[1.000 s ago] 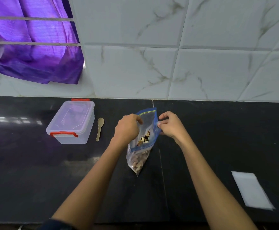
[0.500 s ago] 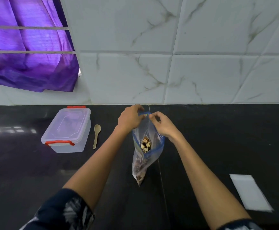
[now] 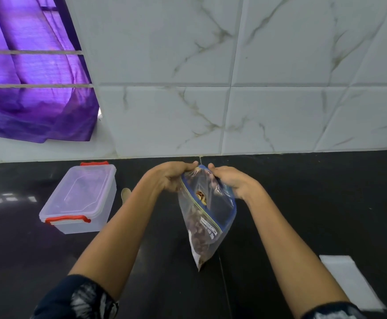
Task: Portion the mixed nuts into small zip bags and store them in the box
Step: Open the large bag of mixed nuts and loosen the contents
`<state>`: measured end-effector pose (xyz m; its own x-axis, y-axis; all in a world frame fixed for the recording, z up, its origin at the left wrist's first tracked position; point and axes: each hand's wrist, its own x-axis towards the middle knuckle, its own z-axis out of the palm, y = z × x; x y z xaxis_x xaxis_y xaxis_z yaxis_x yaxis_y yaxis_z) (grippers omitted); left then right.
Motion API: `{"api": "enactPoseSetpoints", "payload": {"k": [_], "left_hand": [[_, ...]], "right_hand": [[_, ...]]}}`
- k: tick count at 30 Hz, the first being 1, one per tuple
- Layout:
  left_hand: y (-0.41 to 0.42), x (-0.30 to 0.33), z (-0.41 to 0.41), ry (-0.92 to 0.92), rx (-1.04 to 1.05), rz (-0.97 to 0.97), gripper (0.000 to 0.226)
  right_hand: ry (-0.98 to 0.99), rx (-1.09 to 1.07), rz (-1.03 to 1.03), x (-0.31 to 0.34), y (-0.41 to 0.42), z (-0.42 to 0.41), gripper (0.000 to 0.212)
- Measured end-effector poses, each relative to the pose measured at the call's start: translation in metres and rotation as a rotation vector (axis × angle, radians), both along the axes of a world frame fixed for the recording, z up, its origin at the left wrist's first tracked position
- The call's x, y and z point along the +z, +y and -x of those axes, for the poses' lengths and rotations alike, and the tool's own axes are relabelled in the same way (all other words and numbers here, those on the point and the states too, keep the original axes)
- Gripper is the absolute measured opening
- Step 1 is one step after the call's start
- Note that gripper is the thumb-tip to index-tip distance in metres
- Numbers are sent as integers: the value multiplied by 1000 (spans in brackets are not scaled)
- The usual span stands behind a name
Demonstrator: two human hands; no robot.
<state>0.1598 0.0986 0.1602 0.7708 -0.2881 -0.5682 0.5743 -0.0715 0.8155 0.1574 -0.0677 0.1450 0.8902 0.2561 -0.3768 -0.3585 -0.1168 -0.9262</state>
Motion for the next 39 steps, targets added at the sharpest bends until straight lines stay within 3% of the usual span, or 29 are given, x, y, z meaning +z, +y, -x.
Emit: {"api": "enactPoseSetpoints", "payload": {"k": [4,8,13,16,18,19,22,24,27,30,34,35,39], "left_hand": [[3,-7,2,8,64,-22,33],[12,-22,4,-240,195,-418,17],[18,-28,5,-387,215,-664,14],[16,-27,6,-422,191,-745,16],[16,-25,7,-373,212,-653,15],[16,-22,8,-309,228,-538,15],[20,-20,11,15,246,-33,24],[22,-25,13,169,264,190,29],[18,-31,18,162,158,156,30],[12,-28,22,103,116,86,46],[9,-31,14,-174,138,-308,43],[10,-30,12,-151,150,-286,42],[10,-31,8,194,305,279,46]], "right_hand": [[-4,23,-85,0,-9,1,22],[-62,27,63,-7,-16,6,22],[-65,-9,229,-8,-10,6,23],[-102,10,425,-5,-6,5,35],[-88,-31,424,-5,-4,1,39],[-26,-72,322,-6,-4,-2,39],[330,-190,-263,-10,-10,-7,36],[461,-227,-487,-19,-14,-8,39],[462,-201,-449,-31,-16,-7,30],[408,-100,-359,-29,-14,-2,27],[319,-37,-200,-18,-11,-4,35],[314,-54,-179,-17,-10,-6,32],[339,-77,-211,-19,-9,-13,27]]}}
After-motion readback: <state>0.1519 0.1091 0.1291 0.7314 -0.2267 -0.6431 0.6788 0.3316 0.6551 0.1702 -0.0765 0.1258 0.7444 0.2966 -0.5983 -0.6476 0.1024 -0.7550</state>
